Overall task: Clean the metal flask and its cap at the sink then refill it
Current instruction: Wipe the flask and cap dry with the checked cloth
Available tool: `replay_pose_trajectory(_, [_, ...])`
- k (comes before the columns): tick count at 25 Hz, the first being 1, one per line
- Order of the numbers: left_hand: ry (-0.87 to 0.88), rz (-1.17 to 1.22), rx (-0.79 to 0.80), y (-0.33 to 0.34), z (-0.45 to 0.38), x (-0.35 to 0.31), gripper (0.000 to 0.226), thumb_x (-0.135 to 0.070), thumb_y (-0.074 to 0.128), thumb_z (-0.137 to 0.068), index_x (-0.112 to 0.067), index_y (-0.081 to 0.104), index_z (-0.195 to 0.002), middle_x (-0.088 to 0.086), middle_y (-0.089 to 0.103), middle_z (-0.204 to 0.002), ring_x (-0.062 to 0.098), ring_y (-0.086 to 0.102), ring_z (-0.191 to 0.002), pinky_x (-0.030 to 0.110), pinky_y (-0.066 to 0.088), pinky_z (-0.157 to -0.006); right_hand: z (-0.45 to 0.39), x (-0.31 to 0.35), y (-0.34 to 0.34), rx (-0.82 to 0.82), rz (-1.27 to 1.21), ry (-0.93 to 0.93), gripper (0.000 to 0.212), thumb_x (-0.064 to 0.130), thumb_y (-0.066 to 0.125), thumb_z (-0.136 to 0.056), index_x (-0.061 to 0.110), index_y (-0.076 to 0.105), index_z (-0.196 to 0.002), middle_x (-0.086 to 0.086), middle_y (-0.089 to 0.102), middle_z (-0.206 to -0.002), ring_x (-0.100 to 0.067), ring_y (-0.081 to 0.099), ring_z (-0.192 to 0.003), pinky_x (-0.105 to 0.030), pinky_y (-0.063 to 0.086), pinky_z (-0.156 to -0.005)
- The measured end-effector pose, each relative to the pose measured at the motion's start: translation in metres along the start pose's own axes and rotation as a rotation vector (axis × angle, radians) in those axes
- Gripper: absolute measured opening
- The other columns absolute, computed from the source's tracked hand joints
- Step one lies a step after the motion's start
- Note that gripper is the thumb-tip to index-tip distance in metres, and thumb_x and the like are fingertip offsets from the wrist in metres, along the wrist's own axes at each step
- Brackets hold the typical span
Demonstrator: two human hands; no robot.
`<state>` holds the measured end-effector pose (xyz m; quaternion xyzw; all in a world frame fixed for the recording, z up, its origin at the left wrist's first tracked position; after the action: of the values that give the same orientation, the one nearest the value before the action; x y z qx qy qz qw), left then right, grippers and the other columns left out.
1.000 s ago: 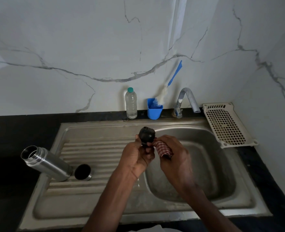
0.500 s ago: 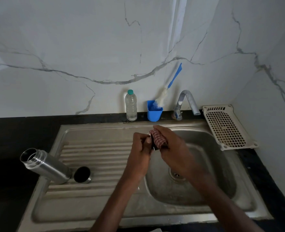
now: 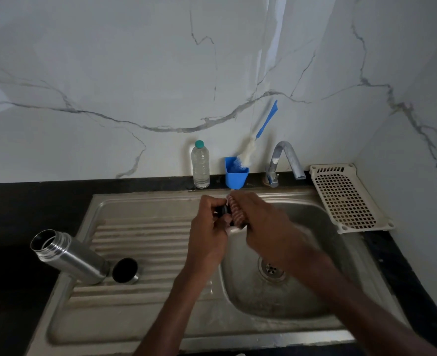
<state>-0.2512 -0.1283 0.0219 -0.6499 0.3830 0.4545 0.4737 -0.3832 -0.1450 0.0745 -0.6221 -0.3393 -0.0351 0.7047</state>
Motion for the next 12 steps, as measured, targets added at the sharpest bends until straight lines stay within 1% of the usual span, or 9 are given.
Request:
replay_pose_trajectory(1, [-0.022, 0.042, -0.011, -0.003, -0.003, 0.001, 0.031, 0.011, 0.059, -0.095, -0.015, 0.059, -0.111, -0.011, 0.070, -0.106, 0.001, 0.068, -0.096, 0.025, 0.055, -0.082, 0.011, 0.013, 0.004, -0.051, 0.097, -0.069, 0.078, -0.001, 0.062, -0.084, 0.020, 0.038, -0.154, 0.003, 0.046, -0.151, -0.016, 0.054, -0.127, -0.027, 0.048, -0.103])
replay_pose_trajectory(3, [-0.010, 0.101, 0.018, 0.000, -0.002, 0.000, 0.028, 0.008, 0.062, -0.095, -0.014, 0.060, -0.112, -0.009, 0.071, -0.106, 0.003, 0.068, -0.098, 0.019, 0.052, -0.084, 0.015, 0.020, -0.001, -0.127, 0.041, -0.099, 0.072, -0.002, 0.063, -0.083, 0.020, 0.045, -0.149, 0.002, 0.052, -0.142, -0.014, 0.057, -0.119, -0.031, 0.052, -0.101])
replay_pose_trajectory(5, [0.017, 0.205, 0.047, 0.005, 0.007, -0.001, 0.022, -0.003, 0.064, -0.094, -0.012, 0.060, -0.113, -0.007, 0.072, -0.108, 0.009, 0.069, -0.103, 0.022, 0.054, -0.089, -0.003, -0.002, -0.012, -0.099, -0.315, 0.086, 0.044, 0.000, 0.058, -0.092, 0.023, 0.063, -0.128, 0.002, 0.068, -0.114, -0.011, 0.066, -0.092, -0.029, 0.059, -0.083])
replay_pose_trajectory(6, [0.015, 0.275, 0.039, 0.005, 0.010, 0.000, 0.022, -0.007, 0.063, -0.092, -0.012, 0.059, -0.113, -0.004, 0.072, -0.109, 0.012, 0.069, -0.105, 0.026, 0.055, -0.090, -0.009, -0.020, -0.005, 0.037, -0.484, 0.228, 0.036, -0.002, 0.055, -0.095, 0.021, 0.068, -0.120, -0.004, 0.072, -0.105, -0.016, 0.069, -0.082, -0.031, 0.060, -0.075])
replay_pose_trajectory(7, [0.011, 0.336, 0.021, 0.005, 0.010, 0.001, 0.023, -0.009, 0.062, -0.091, -0.012, 0.058, -0.114, -0.003, 0.072, -0.110, 0.014, 0.068, -0.106, 0.028, 0.056, -0.090, -0.013, -0.028, 0.004, 0.185, -0.655, 0.349, 0.040, -0.007, 0.051, -0.093, 0.017, 0.070, -0.119, -0.014, 0.074, -0.103, -0.027, 0.072, -0.080, -0.038, 0.062, -0.077])
replay_pose_trajectory(9, [0.019, 0.374, -0.019, 0.003, 0.009, -0.001, 0.023, -0.016, 0.062, -0.092, -0.017, 0.058, -0.114, -0.003, 0.071, -0.111, 0.011, 0.068, -0.107, 0.024, 0.055, -0.087, -0.014, -0.033, 0.017, 0.310, -1.020, 0.450, 0.058, -0.016, 0.044, -0.081, 0.010, 0.068, -0.126, -0.028, 0.071, -0.114, -0.047, 0.071, -0.101, -0.057, 0.055, -0.099])
replay_pose_trajectory(10, [0.044, 0.349, -0.050, 0.001, 0.008, -0.006, 0.023, -0.022, 0.063, -0.092, -0.019, 0.057, -0.115, -0.003, 0.070, -0.112, 0.010, 0.068, -0.107, 0.021, 0.054, -0.086, -0.010, -0.028, 0.019, 0.323, -1.165, 0.434, 0.061, -0.015, 0.043, -0.078, 0.009, 0.067, -0.128, -0.029, 0.070, -0.118, -0.048, 0.068, -0.109, -0.059, 0.051, -0.104])
replay_pose_trajectory(11, [0.068, 0.312, -0.089, -0.001, 0.007, -0.008, 0.024, -0.026, 0.064, -0.094, -0.019, 0.056, -0.115, 0.000, 0.070, -0.112, 0.010, 0.068, -0.106, 0.020, 0.054, -0.084, -0.006, -0.024, 0.024, 0.310, -1.256, 0.420, 0.059, -0.014, 0.043, -0.079, 0.011, 0.068, -0.127, -0.026, 0.072, -0.117, -0.044, 0.069, -0.108, -0.054, 0.054, -0.100])
replay_pose_trajectory(12, [0.079, 0.279, -0.122, -0.002, 0.005, -0.009, 0.022, -0.024, 0.064, -0.095, -0.017, 0.056, -0.115, 0.001, 0.069, -0.110, 0.010, 0.068, -0.103, 0.019, 0.053, -0.083, -0.003, -0.023, 0.030, 0.242, -1.272, 0.398, 0.057, -0.013, 0.044, -0.084, 0.018, 0.070, -0.124, -0.021, 0.074, -0.111, -0.037, 0.070, -0.101, -0.046, 0.058, -0.091])
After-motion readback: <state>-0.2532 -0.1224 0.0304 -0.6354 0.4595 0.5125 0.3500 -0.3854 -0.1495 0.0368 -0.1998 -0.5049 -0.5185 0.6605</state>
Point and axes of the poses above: each hand's wrist, its own z-axis away from the middle knuckle, its own y-axis out of the palm, x = y × z, the point moved 8 cm from there along -z, towards the middle knuckle
